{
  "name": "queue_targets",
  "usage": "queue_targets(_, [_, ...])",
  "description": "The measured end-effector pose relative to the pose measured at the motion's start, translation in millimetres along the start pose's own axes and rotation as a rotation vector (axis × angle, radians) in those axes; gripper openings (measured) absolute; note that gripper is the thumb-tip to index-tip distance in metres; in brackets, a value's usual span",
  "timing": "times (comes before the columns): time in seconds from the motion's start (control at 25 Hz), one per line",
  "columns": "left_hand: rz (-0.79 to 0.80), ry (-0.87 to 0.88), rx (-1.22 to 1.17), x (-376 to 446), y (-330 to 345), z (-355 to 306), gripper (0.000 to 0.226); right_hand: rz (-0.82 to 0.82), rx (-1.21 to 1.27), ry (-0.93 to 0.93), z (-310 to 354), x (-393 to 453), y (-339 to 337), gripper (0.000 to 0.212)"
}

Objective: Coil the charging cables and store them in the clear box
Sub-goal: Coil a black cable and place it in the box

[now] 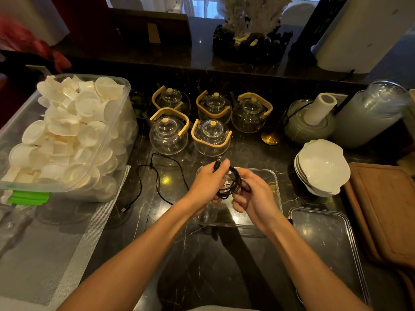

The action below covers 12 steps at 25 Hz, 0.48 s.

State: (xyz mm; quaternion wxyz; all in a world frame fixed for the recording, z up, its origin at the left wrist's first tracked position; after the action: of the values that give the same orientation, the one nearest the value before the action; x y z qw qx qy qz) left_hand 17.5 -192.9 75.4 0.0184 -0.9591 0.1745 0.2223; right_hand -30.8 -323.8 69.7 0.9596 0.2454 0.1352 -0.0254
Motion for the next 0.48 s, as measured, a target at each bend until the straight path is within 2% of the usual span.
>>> queue_targets(0.12, [0.079, -0.058, -0.070, -3, 7, 1, 0.039, -0.105, -0.047, -0.070, 0, 4, 3, 0.018])
queue_targets(0.24, [0.063, -0.031, -0.038, -6, 8, 0, 0.045, -0.062, -0.067, -0.064, 4, 5, 0, 0.018])
queue_targets(0.36, [-0.084, 0.098, 0.116, -8, 4, -6, 0.036, 0.010, 0.022, -0.001, 7, 1, -6, 0.031])
queue_targets(0.48, [-0.091, 0.251, 0.215, -9, 6, -12, 0.033, 0.045, 0.222, 0.090, 4, -1, -8, 0.030])
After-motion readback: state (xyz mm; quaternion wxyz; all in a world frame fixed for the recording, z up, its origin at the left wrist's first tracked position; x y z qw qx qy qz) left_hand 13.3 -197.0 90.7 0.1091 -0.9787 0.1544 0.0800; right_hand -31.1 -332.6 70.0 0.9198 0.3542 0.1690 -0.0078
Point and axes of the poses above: each hand's wrist, its own x-axis towards the middle knuckle, its own y-axis out of the palm, z = x × y, the point moved 3 cm from there along x, towards the middle knuckle, and after that the axes turned 4 degrees about -y, right-handed, at the moved point
